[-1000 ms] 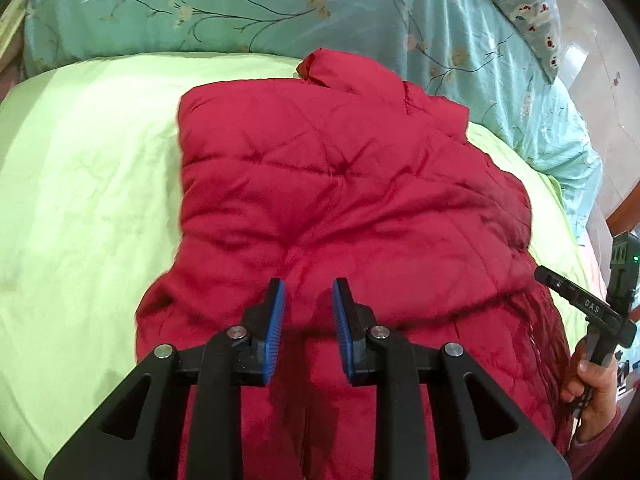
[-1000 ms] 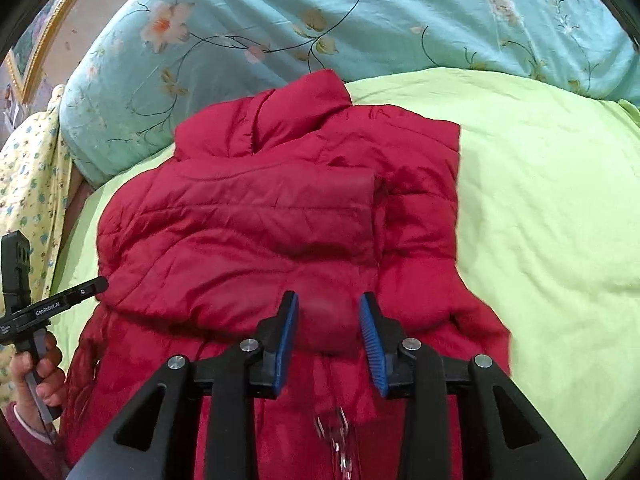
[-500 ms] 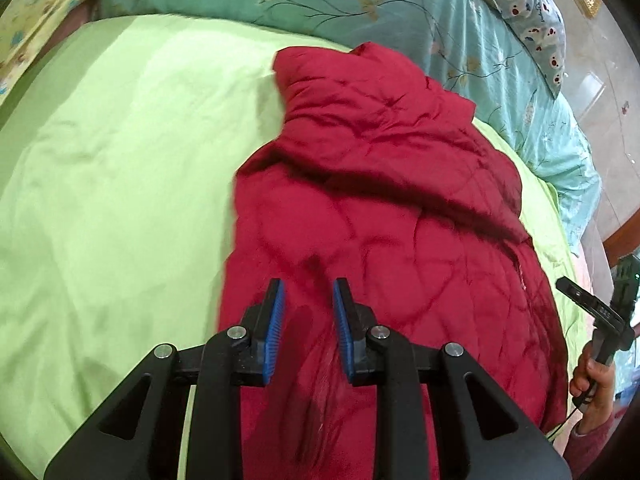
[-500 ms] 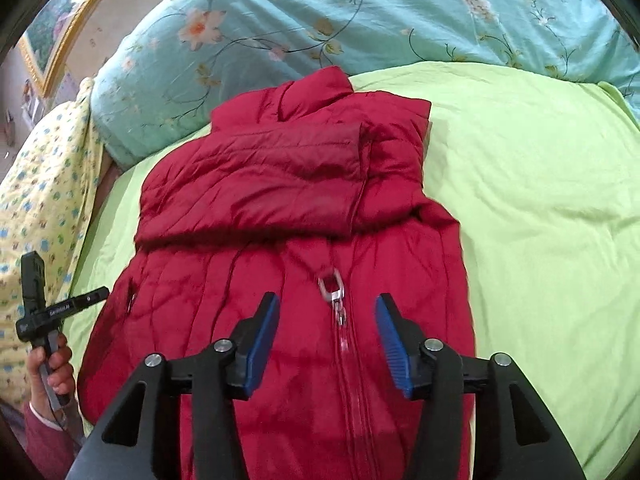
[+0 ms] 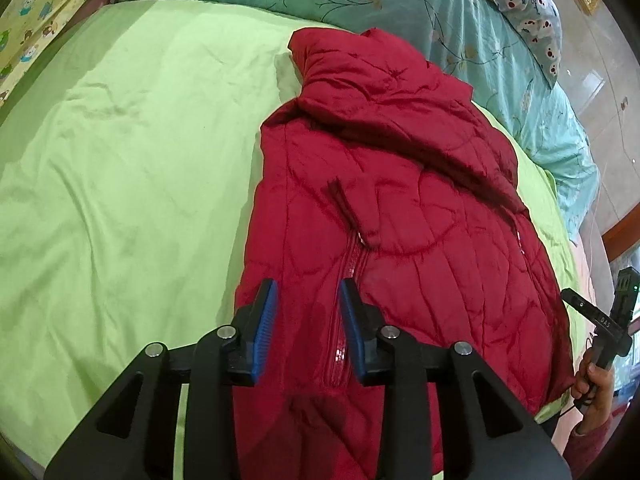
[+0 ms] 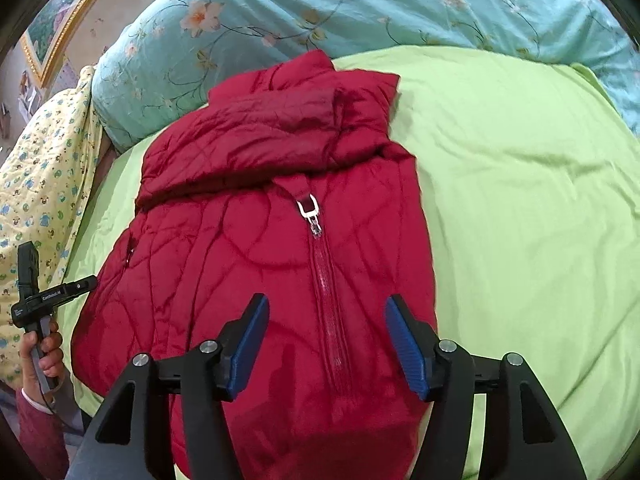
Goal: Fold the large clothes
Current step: 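Move both tools to the coat hem and grasp it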
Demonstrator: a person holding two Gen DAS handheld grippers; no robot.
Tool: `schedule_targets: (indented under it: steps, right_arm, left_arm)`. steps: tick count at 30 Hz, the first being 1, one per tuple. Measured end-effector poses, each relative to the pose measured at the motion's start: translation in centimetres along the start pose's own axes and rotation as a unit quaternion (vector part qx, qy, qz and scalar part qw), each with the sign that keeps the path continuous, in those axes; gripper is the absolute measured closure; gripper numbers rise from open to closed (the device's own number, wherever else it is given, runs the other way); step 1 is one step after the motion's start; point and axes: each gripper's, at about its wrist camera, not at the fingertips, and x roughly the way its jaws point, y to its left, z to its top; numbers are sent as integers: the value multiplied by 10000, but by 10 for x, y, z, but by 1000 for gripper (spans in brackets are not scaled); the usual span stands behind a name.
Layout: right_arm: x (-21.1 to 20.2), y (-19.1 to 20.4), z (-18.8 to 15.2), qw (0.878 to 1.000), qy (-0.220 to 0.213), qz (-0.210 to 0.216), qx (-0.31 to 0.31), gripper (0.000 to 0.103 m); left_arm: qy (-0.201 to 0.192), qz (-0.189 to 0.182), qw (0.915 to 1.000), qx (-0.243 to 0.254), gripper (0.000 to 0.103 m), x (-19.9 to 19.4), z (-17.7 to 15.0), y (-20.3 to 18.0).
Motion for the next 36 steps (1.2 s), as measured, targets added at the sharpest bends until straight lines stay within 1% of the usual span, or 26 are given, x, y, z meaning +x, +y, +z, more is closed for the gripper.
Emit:
schedule_targets:
  steps: [3, 4, 6, 8, 12, 16, 18, 20, 22, 24, 25, 26, 29, 31, 32, 34, 35, 36]
  right_arm:
    - [-8, -9, -9, 9999, -22, -17, 154, 36]
    - [-10, -11, -12, 9998, -31, -43, 187, 35]
    - [-17, -15, -17, 9996, -54, -155, 222, 32]
    - [-20, -17, -21, 9993, -49, -301, 236, 27]
    - [-18, -16, -29, 9990, 65, -391, 221, 26]
    - [-10, -10, -39, 9984, 319, -444, 128, 26]
    - [-7, -5, -45, 9976, 484, -488, -22, 26]
    - [-6, -4, -51, 9968, 638, -460, -161, 26]
    - [-9, -8, -56, 9959, 743, -496, -171, 26]
    - [-14, -19, -60, 9955, 852, -392, -88, 28]
    - [-17, -24, -61, 9955, 899, -311, -42, 36]
    - [-20, -29, -63, 9951, 970, -180, 24, 50]
    - [-28, -38, -68, 9942, 1069, 124, 94, 64]
    - [-31, -40, -69, 9935, 1114, 229, 81, 67]
    - [-32, -41, -70, 9932, 1127, 268, 94, 68]
    - [-30, -39, -68, 9928, 1148, 318, 130, 67]
    - [-30, -39, -68, 9926, 1150, 366, 131, 64]
    - [-29, -37, -68, 9926, 1144, 377, 120, 64]
  left_arm:
    - [16, -10, 10000, 52, 66, -4, -8, -1]
    - [22, -6, 10000, 87, 62, -6, -11, -1]
    - [37, -2, 9999, 160, 58, -9, -16, -3]
    - [42, 36, 9997, 243, 53, -13, -23, -5]
    - [20, 116, 9995, 287, 50, -18, -30, -8]
    - [7, 132, 9997, 222, 48, -22, -36, -7]
    - [31, 177, 9996, 209, 45, -23, -39, -6]
    - [43, 221, 9995, 211, 39, -24, -42, -4]
    - [93, 257, 9994, 190, 39, -22, -47, -2]
    - [172, 278, 9994, 135, 39, -20, -51, 2]
    - [212, 275, 9994, 96, 39, -18, -54, 4]
    - [234, 257, 9994, 68, 39, -18, -56, 6]
    - [301, 164, 9994, -8, 38, -18, -62, 12]
    - [336, 112, 9994, -9, 38, -18, -65, 15]
    - [344, 82, 9994, -7, 38, -19, -67, 16]
    - [367, -12, 9993, -21, 38, -20, -69, 18]
    - [383, -74, 9992, -31, 38, -20, -70, 18]
    - [403, -119, 9991, -37, 38, -19, -71, 18]
